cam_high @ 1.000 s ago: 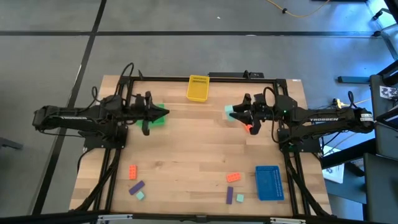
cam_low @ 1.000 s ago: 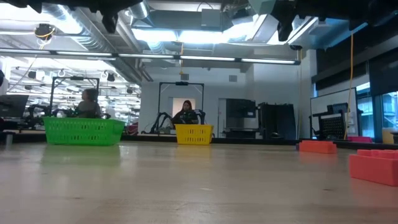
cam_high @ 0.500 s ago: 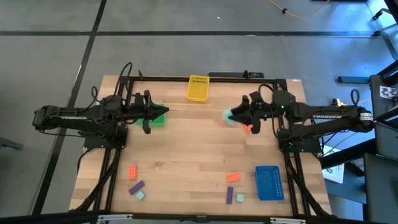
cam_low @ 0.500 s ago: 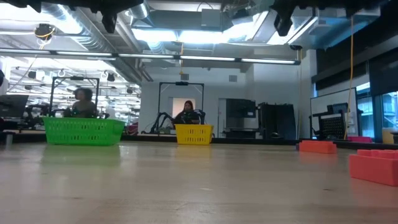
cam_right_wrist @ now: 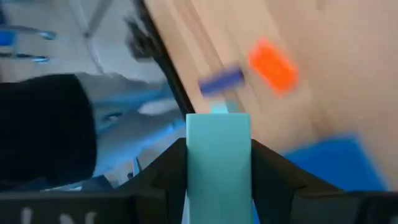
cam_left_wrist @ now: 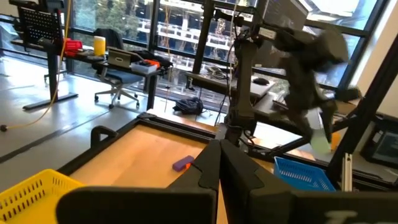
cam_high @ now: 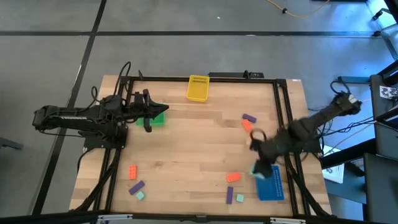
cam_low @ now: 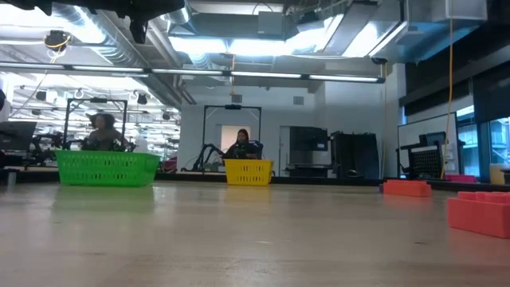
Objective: Sort & place blocks by color
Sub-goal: Put the top right light blue block into the blue bin, then put the top right orange game piece into the yellow bin
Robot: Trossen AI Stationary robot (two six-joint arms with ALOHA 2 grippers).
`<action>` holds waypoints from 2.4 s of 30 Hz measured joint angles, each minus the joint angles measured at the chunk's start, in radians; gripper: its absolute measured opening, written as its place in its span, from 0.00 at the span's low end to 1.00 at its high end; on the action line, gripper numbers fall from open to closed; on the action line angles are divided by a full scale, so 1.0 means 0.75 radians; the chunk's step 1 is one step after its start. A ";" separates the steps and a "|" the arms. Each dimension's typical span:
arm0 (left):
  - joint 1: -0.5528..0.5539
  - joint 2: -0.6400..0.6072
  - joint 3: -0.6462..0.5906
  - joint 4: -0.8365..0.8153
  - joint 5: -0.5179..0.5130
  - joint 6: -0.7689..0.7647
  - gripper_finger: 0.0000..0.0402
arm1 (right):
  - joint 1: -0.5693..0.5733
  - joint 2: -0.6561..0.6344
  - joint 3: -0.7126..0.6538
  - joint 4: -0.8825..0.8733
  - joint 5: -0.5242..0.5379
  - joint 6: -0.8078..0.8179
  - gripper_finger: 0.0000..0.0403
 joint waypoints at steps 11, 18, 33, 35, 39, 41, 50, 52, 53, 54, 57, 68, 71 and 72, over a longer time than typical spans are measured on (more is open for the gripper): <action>0.000 0.000 0.000 0.004 -0.012 0.004 0.00 | 0.445 0.224 -0.111 -0.062 0.249 0.681 0.34; 0.000 0.000 0.000 0.006 -0.012 0.008 0.00 | 0.456 0.381 -0.111 -0.159 0.255 0.014 0.34; 0.000 0.000 0.000 0.009 -0.016 0.009 0.00 | 0.456 0.601 -0.111 -0.119 0.293 -0.465 0.36; 0.000 0.000 0.000 0.010 -0.016 0.009 0.00 | 0.456 0.614 -0.111 -0.108 0.293 -0.464 0.36; 0.000 0.000 0.000 0.010 -0.016 0.009 0.00 | 0.456 0.624 -0.111 -0.105 0.292 -0.464 0.41; 0.000 0.000 0.000 0.010 -0.016 0.009 0.00 | 0.456 0.624 -0.111 -0.105 0.287 -0.464 0.45; 0.000 0.000 0.000 0.010 -0.016 0.010 0.00 | 0.455 0.624 -0.111 -0.105 0.266 -0.460 0.49; 0.000 0.000 0.000 0.010 -0.016 0.010 0.00 | 0.453 0.624 -0.111 -0.105 0.235 -0.457 0.50; 0.000 0.000 0.000 0.010 -0.016 0.010 0.00 | 0.452 0.624 -0.111 -0.106 0.214 -0.451 0.51; 0.000 0.000 0.000 0.010 -0.016 0.010 0.00 | 0.452 0.624 -0.111 -0.107 0.195 -0.435 0.52; 0.000 0.000 0.000 0.010 -0.016 0.010 0.00 | 0.452 0.623 -0.111 -0.123 0.172 -0.389 0.56; 0.000 0.000 0.000 0.010 -0.016 0.010 0.00 | 0.452 0.567 0.012 -0.329 0.165 -0.449 0.73; 0.000 -0.001 0.000 0.010 -0.015 0.010 0.00 | 0.456 0.456 0.057 -0.412 0.162 -0.429 0.74; 0.000 0.000 0.000 0.010 -0.015 0.010 0.00 | 0.462 0.407 0.064 -0.428 0.160 -0.391 0.74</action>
